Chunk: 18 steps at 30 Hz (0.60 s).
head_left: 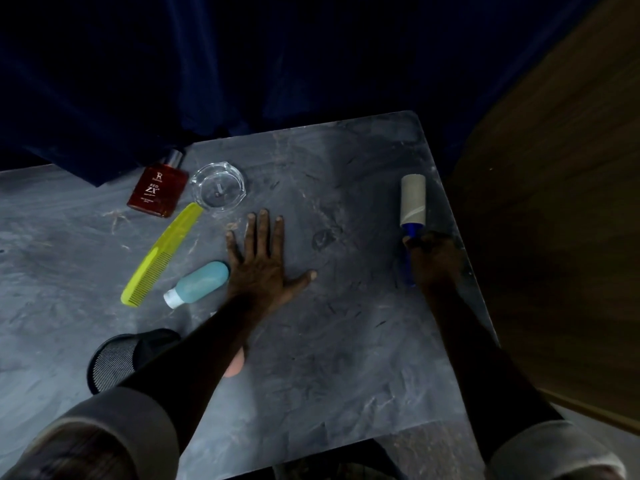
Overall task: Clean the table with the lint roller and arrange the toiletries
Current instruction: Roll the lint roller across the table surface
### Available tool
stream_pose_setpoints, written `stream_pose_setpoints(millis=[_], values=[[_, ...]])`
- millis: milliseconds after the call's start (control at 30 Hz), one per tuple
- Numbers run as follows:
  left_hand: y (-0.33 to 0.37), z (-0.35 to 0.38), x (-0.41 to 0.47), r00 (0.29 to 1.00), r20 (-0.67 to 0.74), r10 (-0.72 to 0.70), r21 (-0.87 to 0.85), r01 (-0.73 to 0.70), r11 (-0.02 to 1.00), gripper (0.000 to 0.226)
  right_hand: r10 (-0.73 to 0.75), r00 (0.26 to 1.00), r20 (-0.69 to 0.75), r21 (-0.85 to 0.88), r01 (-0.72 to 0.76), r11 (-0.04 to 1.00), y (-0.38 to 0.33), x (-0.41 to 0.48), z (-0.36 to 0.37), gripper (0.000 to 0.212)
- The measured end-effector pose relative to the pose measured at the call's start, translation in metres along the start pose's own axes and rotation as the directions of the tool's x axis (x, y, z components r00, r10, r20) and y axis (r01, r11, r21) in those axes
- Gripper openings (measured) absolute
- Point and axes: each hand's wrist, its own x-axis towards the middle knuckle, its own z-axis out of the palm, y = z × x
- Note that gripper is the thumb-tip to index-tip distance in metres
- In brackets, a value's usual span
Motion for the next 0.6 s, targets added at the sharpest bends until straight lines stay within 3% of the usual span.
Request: stream_pose_setpoints(millis=[133,300,433,600], values=[[-0.001,0.004,0.000,1.000,-0.011,0.000,0.007,0.000,1.000,0.127,-0.020,0.998,-0.060,0.032,0.022,0.999,0.012,0.001,-0.008,0.043],[-0.003,0.008,0.001,1.000,-0.030,0.001,0.014,-0.001,1.000,0.127,0.048,0.998,0.037,0.067,-0.051,0.996,0.015,0.007,-0.011,0.040],[-0.002,0.009,0.001,1.000,-0.028,0.000,0.008,0.000,1.000,0.127,-0.043,0.999,0.006,0.009,0.043,0.999,0.004,0.004,-0.003,0.038],[0.000,0.005,0.000,1.000,-0.023,-0.009,-0.003,0.009,1.000,0.127,-0.107,0.990,0.091,-0.027,0.110,0.994,-0.021,0.000,0.013,0.038]])
